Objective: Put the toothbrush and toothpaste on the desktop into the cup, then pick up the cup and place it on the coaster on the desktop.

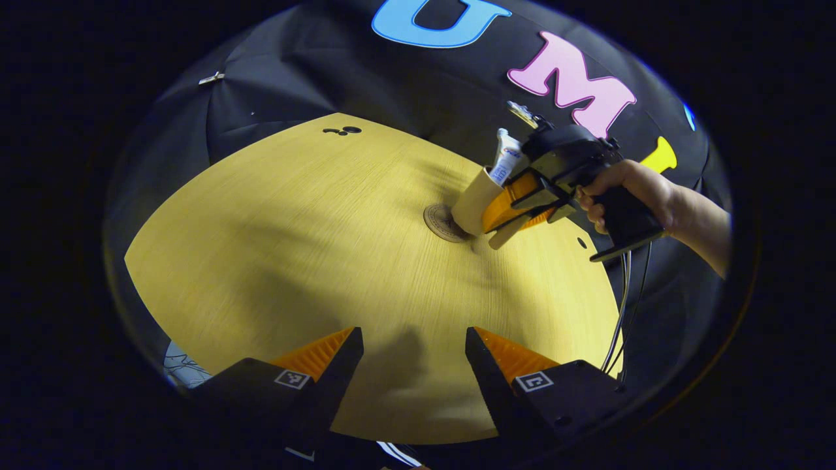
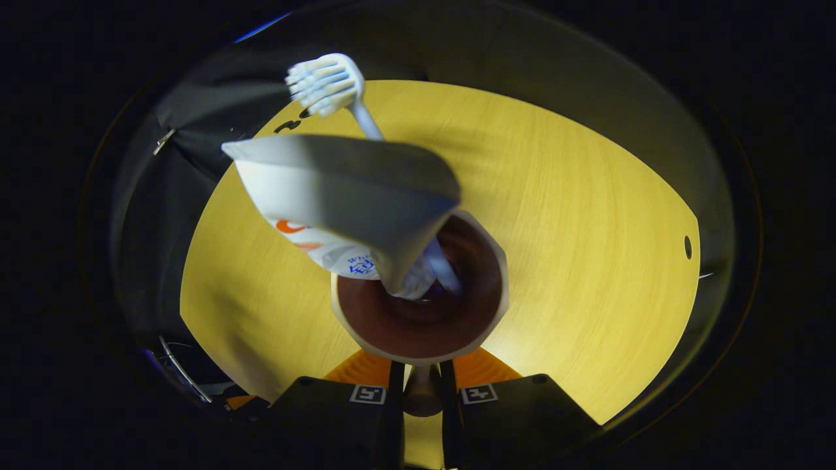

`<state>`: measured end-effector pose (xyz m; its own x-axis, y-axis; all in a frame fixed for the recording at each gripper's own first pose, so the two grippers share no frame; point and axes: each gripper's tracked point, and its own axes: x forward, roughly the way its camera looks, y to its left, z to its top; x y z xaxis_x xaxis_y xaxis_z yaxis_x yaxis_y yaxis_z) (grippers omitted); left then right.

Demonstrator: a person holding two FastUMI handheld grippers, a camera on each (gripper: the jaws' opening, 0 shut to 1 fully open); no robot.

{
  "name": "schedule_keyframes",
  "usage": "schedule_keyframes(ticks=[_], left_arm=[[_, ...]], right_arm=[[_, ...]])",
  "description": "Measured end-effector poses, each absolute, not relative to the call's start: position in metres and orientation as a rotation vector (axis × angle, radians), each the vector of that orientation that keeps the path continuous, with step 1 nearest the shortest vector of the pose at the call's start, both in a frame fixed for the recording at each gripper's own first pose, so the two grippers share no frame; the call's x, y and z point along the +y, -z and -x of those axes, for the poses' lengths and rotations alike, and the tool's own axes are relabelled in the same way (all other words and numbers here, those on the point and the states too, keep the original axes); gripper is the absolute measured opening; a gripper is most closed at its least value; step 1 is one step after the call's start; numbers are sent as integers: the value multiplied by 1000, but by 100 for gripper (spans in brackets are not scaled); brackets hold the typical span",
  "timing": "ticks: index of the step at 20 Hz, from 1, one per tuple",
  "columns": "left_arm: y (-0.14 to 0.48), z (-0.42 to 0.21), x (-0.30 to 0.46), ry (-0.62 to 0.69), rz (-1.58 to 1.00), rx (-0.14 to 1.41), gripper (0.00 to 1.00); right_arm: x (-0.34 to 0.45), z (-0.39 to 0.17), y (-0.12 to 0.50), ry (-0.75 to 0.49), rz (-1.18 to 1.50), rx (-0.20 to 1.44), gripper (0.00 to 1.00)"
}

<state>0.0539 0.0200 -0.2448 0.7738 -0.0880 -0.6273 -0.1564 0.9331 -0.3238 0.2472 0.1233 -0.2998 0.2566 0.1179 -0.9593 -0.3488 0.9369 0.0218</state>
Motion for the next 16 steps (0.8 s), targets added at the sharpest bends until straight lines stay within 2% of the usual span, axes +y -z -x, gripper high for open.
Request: schedule_keyframes(ticks=[8, 9, 10, 11, 13, 14, 15, 16], left_arm=[[248, -44, 21, -32, 367, 717, 98], [249, -44, 24, -35, 370, 719, 98], [248, -43, 27, -38, 375, 718, 98], [249, -41, 29, -41, 379, 719, 98], [248, -39, 29, -44, 382, 720, 98], [247, -38, 28, -44, 381, 721, 98], [247, -38, 27, -42, 380, 721, 98], [246, -37, 26, -39, 377, 721, 98]], right_arm=[[141, -246, 313, -318, 268, 1299, 27], [141, -247, 313, -319, 271, 1296, 21], [142, -245, 312, -318, 275, 1299, 27], [141, -245, 313, -318, 277, 1299, 29], [145, -242, 310, -325, 270, 1298, 25], [145, -239, 308, -334, 262, 1296, 32], [146, -236, 305, -350, 249, 1296, 31], [147, -235, 304, -361, 234, 1293, 36]])
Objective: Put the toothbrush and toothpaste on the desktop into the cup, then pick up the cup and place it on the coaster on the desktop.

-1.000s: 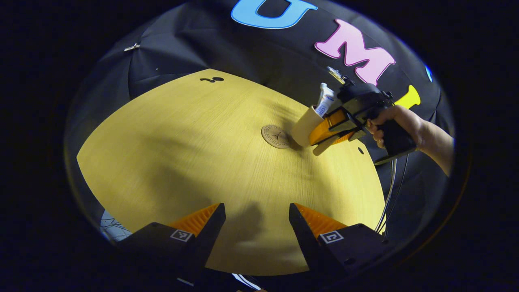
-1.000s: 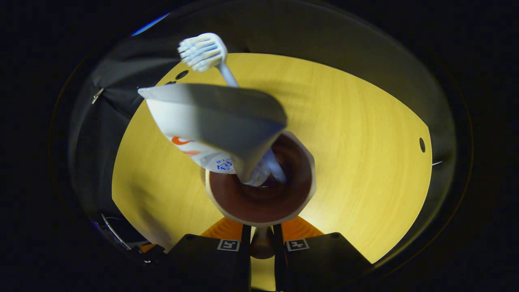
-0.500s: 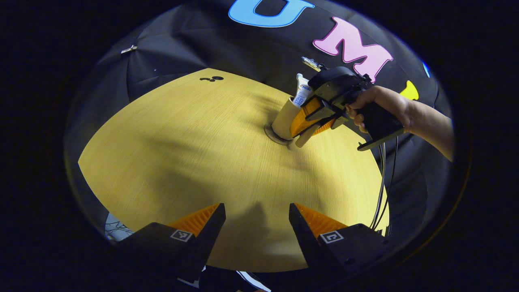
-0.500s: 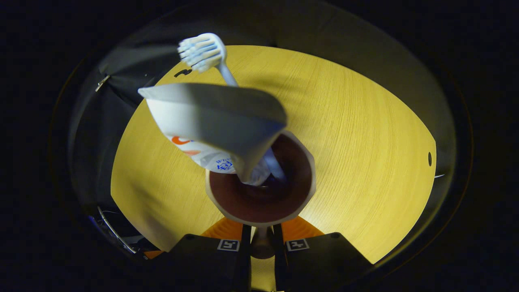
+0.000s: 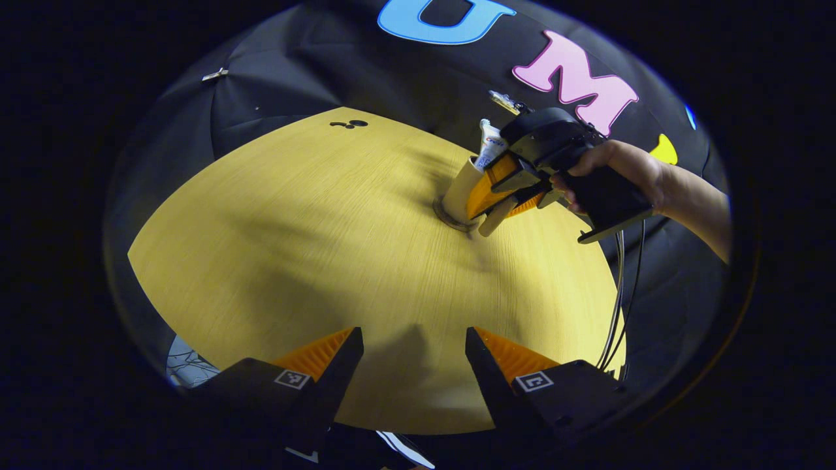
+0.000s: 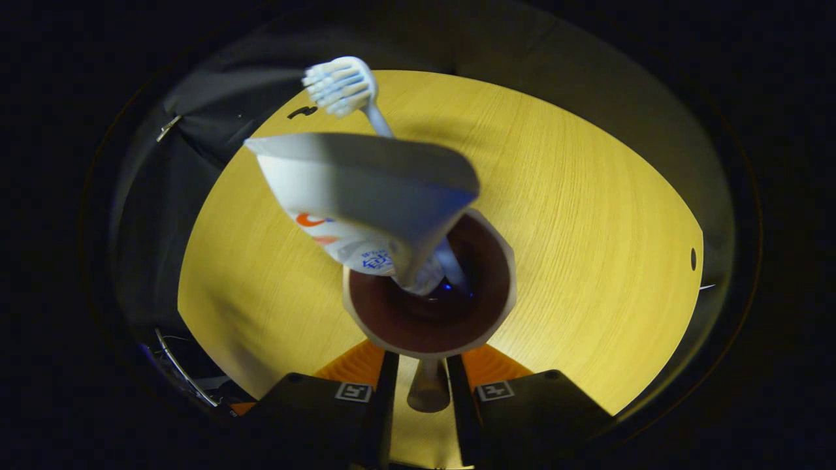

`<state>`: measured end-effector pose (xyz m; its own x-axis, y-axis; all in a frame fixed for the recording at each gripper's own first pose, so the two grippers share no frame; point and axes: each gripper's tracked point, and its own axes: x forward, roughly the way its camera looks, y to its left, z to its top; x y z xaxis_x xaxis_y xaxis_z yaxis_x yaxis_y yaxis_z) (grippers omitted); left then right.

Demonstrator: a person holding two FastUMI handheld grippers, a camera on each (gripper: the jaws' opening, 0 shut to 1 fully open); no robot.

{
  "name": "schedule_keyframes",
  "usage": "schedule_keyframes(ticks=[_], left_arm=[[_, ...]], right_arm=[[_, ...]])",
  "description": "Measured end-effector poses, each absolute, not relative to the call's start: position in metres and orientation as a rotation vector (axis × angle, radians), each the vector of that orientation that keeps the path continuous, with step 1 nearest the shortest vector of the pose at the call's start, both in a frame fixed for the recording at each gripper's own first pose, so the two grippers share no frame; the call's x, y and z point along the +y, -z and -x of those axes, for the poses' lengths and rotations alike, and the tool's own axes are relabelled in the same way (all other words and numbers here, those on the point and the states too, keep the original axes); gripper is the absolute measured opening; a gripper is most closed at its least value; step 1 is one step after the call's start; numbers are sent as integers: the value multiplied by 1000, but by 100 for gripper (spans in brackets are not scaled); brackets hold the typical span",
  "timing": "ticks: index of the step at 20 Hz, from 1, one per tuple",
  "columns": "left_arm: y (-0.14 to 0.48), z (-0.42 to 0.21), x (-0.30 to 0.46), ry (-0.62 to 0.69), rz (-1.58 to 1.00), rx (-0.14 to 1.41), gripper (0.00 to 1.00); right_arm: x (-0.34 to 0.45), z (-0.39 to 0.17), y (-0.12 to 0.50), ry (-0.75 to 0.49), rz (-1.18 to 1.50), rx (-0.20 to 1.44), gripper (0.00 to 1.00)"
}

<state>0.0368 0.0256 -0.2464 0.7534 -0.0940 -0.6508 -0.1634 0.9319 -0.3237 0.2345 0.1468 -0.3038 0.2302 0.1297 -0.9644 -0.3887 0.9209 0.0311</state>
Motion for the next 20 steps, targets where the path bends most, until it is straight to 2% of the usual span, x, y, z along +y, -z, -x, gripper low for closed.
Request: schedule_keyframes(ticks=[4, 10, 17, 20], left_arm=[[245, -36, 18, -17, 360, 724, 98], [237, -42, 10, -6, 279, 708, 98], [182, -71, -2, 5, 166, 547, 98], [155, -81, -3, -31, 130, 478, 98]], right_arm=[[137, -227, 291, -360, 217, 1264, 100], [125, -226, 244, -388, 171, 1127, 99], [77, -225, 165, -302, 101, 848, 99], [50, -203, 139, -242, 43, 776, 99]])
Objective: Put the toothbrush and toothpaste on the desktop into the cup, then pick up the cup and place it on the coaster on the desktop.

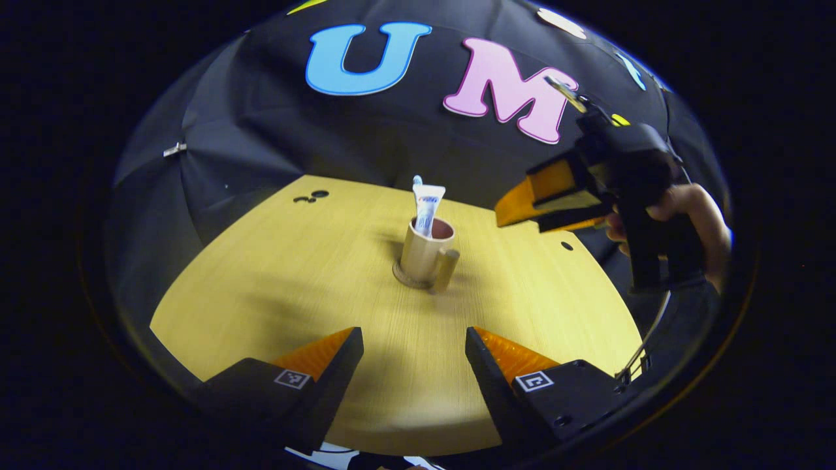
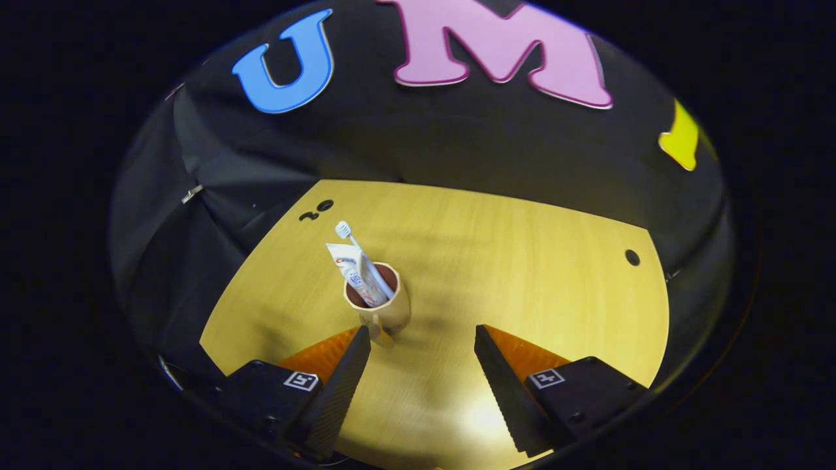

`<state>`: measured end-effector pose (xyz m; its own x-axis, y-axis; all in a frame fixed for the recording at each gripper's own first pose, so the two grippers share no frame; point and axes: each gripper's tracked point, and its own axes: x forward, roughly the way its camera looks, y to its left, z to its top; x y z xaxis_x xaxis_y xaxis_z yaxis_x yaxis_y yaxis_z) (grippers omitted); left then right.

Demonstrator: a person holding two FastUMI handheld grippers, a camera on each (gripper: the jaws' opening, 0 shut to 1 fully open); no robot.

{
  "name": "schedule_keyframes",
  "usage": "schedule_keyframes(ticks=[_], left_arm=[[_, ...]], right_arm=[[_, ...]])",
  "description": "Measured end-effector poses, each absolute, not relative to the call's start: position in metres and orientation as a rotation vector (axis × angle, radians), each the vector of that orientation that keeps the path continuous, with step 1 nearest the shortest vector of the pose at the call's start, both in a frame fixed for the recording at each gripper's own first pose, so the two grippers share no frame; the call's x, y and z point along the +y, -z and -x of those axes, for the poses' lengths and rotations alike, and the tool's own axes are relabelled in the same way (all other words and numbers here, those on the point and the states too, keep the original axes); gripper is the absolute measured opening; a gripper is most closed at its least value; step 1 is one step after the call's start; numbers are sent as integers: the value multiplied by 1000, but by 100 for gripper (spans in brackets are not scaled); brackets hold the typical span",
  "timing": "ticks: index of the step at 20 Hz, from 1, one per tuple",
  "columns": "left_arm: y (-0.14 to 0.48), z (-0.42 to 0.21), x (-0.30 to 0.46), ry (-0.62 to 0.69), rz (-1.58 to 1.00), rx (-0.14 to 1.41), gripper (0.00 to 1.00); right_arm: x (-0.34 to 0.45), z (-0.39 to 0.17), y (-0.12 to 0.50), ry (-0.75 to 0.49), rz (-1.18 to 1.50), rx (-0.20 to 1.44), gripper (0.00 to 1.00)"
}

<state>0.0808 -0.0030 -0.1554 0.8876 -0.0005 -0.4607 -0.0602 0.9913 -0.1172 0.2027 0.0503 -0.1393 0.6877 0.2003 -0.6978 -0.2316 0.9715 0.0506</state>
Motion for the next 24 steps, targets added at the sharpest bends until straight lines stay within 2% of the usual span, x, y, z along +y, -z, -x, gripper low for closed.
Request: schedule_keyframes(ticks=[4, 6, 12, 19, 24], left_arm=[[118, -86, -6, -105, 74, 370, 98], [101, -87, -19, -101, 79, 334, 98], [83, -87, -49, -117, 91, 323, 98], [60, -70, -85, 67, 46, 245, 98], [54, -41, -74, 132, 30, 198, 98]], right_arm=[[10, -171, 114, -177, 2, 645, 99], [2, -150, 105, -207, -71, 599, 99], [-54, -95, 110, -125, -182, 542, 99], [-95, -54, 112, 46, -232, 528, 98], [-72, -29, 95, 75, -196, 466, 98]])
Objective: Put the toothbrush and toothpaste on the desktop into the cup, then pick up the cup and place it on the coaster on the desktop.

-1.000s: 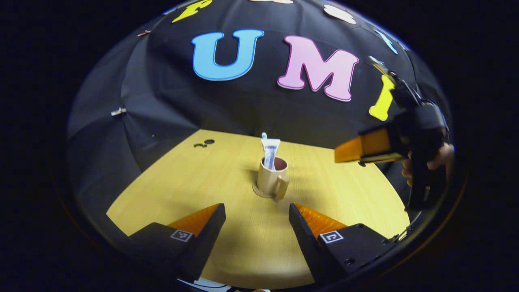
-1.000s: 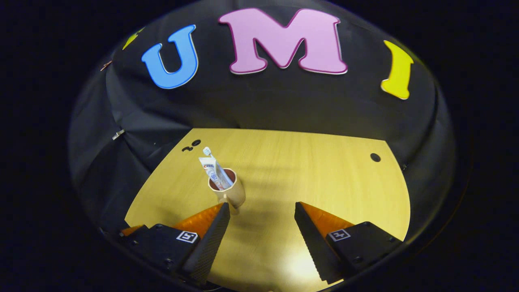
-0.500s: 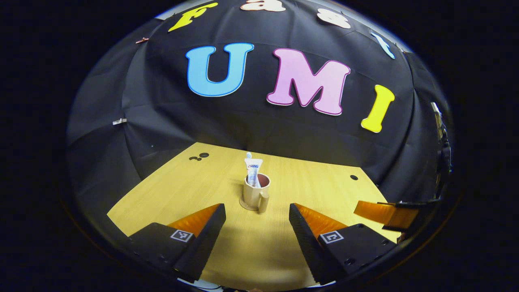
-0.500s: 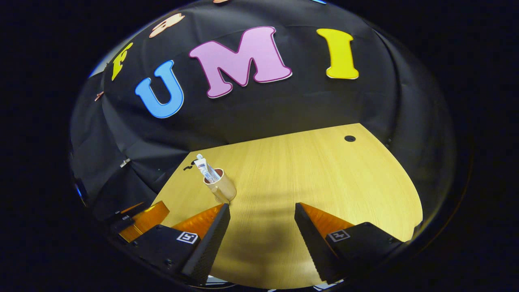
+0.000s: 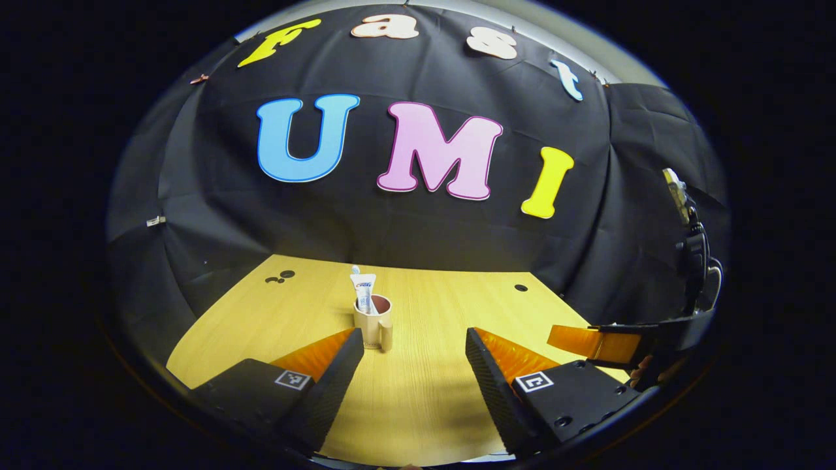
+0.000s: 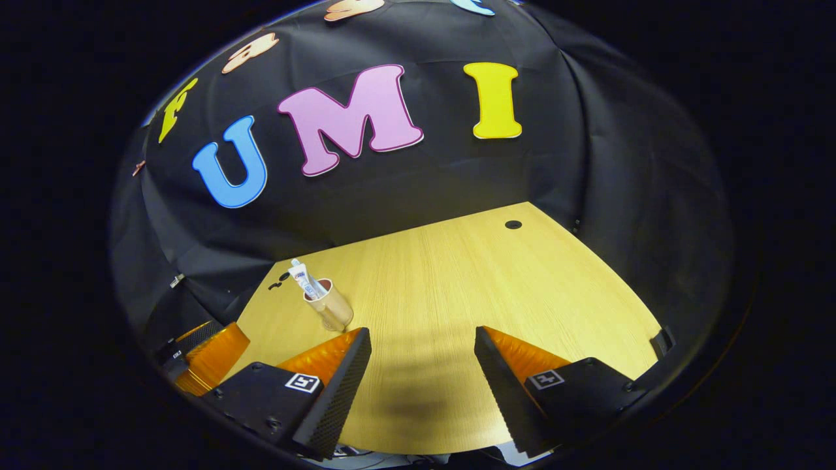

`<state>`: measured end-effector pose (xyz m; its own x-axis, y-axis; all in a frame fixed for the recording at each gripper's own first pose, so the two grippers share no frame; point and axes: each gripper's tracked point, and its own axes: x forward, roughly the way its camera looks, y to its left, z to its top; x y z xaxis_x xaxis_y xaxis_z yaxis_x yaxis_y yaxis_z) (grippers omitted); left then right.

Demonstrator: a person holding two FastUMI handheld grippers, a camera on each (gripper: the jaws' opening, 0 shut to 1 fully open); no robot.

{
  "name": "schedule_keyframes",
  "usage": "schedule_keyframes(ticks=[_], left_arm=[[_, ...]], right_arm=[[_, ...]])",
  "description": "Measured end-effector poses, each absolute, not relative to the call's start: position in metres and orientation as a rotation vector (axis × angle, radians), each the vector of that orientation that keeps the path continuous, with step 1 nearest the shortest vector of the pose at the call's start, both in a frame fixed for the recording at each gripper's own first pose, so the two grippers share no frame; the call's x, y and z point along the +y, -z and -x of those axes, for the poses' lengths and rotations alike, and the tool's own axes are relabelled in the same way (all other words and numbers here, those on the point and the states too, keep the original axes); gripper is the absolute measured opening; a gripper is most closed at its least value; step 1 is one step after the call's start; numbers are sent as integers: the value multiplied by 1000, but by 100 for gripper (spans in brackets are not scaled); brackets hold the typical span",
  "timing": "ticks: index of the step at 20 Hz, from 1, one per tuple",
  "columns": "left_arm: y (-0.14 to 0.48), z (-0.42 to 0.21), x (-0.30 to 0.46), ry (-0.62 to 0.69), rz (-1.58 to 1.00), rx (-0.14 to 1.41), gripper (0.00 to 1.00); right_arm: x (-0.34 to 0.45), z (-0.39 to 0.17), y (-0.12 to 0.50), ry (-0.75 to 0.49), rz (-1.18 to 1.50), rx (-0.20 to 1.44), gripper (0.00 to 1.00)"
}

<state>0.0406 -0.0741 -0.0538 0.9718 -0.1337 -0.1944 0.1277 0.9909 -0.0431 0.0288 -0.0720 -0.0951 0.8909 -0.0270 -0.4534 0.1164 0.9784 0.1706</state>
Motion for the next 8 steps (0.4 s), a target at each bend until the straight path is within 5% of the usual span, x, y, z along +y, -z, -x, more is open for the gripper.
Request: schedule_keyframes(ticks=[8], left_arm=[[34, -14, -40, 150, 57, 79, 98]], right_arm=[[-45, -17, 49, 68, -134, 322, 98]])
